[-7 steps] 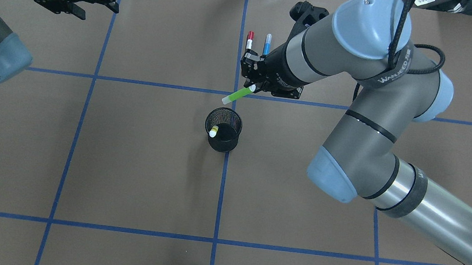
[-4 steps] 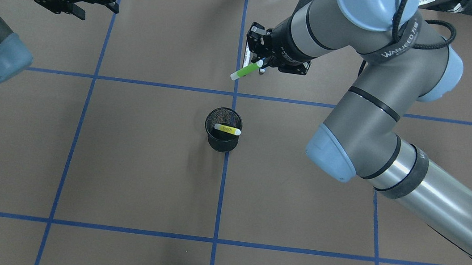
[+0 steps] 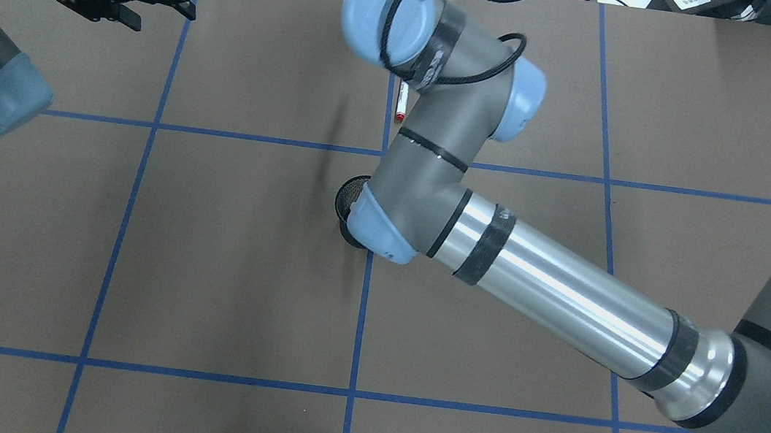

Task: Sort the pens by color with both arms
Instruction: 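Lift the green highlighter out and carry it toward the markers, then lower the green highlighter onto the table beside the markers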

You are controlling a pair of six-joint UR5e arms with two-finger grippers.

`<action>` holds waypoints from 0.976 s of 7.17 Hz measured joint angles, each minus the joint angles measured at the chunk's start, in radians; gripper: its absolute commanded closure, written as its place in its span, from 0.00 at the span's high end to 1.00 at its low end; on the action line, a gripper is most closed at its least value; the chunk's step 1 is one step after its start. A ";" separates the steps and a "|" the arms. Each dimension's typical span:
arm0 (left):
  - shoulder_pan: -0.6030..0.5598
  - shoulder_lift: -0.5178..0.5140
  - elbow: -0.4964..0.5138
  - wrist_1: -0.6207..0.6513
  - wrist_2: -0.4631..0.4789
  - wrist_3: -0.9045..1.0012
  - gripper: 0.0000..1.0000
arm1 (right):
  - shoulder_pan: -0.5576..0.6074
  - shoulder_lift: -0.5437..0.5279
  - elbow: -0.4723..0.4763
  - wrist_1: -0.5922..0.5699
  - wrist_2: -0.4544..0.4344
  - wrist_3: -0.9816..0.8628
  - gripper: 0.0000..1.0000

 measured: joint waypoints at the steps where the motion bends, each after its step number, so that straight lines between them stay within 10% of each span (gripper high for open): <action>1: 0.000 0.000 -0.001 0.001 0.000 -0.001 0.88 | -0.022 0.050 -0.134 0.074 -0.100 0.003 0.00; 3: 0.000 -0.001 -0.002 0.002 0.000 -0.003 0.88 | -0.047 0.125 -0.350 0.193 -0.210 0.002 0.00; 7: 0.000 0.000 0.001 0.002 0.000 -0.001 0.88 | -0.070 0.141 -0.460 0.234 -0.266 -0.007 0.00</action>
